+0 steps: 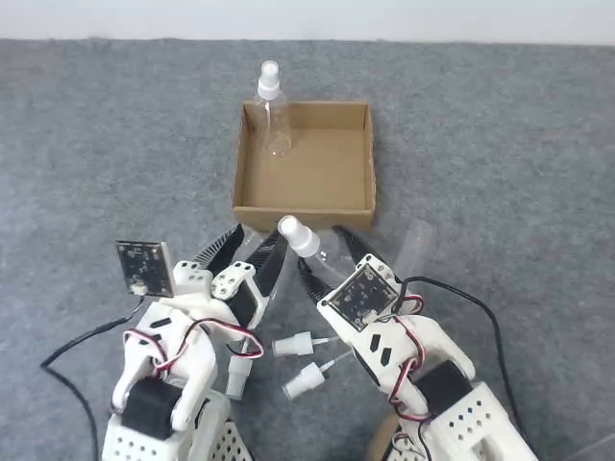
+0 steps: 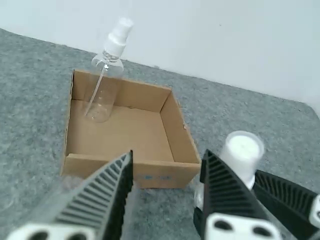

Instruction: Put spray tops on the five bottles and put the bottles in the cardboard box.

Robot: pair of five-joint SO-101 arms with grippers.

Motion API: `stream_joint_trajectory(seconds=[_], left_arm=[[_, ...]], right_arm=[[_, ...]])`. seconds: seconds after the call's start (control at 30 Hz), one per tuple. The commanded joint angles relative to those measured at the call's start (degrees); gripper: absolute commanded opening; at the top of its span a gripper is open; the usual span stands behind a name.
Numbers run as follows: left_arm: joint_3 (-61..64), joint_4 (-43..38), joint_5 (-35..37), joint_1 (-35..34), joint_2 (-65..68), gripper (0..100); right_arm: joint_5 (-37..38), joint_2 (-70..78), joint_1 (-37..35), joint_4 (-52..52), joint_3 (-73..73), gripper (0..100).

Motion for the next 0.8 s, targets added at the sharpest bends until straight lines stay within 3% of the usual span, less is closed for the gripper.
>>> stream_joint_trajectory(seconds=[0.0,0.17,0.5,0.77], left_arm=[[-0.57,-0.97,-0.35,-0.79,-1.05,21],[0.13,-1.41,-0.35,-2.64,-1.05,21],[5.76,-5.45,-2.29,1.76,-1.05,20],[5.76,-5.45,-6.33,5.54,-1.05,10]], right_arm=[[0.44,-1.27,0.66,-1.45,-2.37,3.7],[0.44,-1.27,0.57,-1.45,-2.37,3.7],[0.35,-1.27,-1.80,-1.45,-1.93,3.7],[0.53,-1.27,-1.80,-1.45,-1.85,3.7]])
